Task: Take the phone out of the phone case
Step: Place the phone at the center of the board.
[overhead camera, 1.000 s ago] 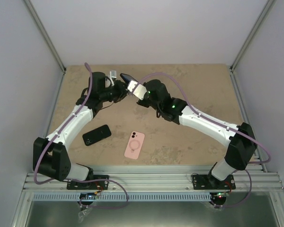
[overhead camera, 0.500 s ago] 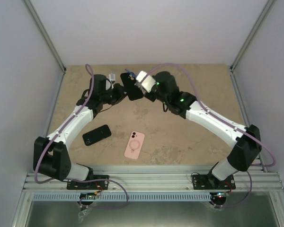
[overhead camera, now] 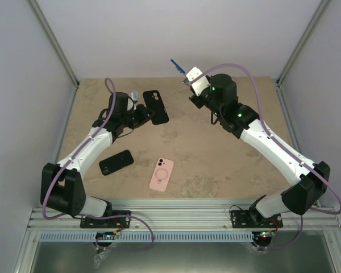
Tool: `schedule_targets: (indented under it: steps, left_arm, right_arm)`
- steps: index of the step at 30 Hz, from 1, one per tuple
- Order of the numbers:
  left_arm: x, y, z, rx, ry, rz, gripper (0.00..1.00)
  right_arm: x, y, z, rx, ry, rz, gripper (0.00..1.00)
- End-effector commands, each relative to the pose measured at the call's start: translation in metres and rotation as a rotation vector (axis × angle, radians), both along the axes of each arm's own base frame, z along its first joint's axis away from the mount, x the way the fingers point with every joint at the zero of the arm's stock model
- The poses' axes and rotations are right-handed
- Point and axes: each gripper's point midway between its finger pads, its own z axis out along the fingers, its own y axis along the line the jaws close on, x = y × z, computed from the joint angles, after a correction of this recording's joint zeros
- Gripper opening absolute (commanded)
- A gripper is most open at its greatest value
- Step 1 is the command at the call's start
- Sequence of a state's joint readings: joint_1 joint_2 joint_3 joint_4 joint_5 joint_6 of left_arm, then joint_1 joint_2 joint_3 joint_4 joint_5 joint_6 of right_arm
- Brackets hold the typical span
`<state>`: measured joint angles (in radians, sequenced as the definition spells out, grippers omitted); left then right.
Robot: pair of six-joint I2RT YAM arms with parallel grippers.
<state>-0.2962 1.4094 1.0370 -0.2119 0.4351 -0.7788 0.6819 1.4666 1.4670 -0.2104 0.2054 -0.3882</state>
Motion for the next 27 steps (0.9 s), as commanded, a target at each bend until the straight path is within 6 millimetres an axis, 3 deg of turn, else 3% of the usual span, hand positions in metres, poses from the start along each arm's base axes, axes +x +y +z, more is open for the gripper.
schedule_targets:
  steps: [1,7,15,23,27]
  left_arm:
    - [-0.001,0.000,0.006,0.042,-0.063,-0.045,0.00]
    - [0.001,-0.009,-0.006,0.108,-0.081,-0.158,0.00]
    - [0.015,-0.018,-0.026,0.131,-0.054,-0.222,0.00]
    - [0.016,-0.033,-0.056,0.075,-0.010,-0.311,0.00]
    - [0.029,-0.033,-0.062,0.074,-0.002,-0.315,0.00]
  right_arm:
    - [-0.003,-0.023,0.016,0.057,-0.040,-0.010,0.01]
    - [0.010,-0.047,-0.037,-0.086,-0.055,-0.090,0.01]
    - [0.030,-0.056,-0.121,-0.294,-0.050,-0.166,0.00]
    - [0.036,-0.043,-0.174,-0.386,-0.043,-0.181,0.01]
    - [0.037,-0.033,-0.195,-0.427,-0.046,-0.191,0.01]
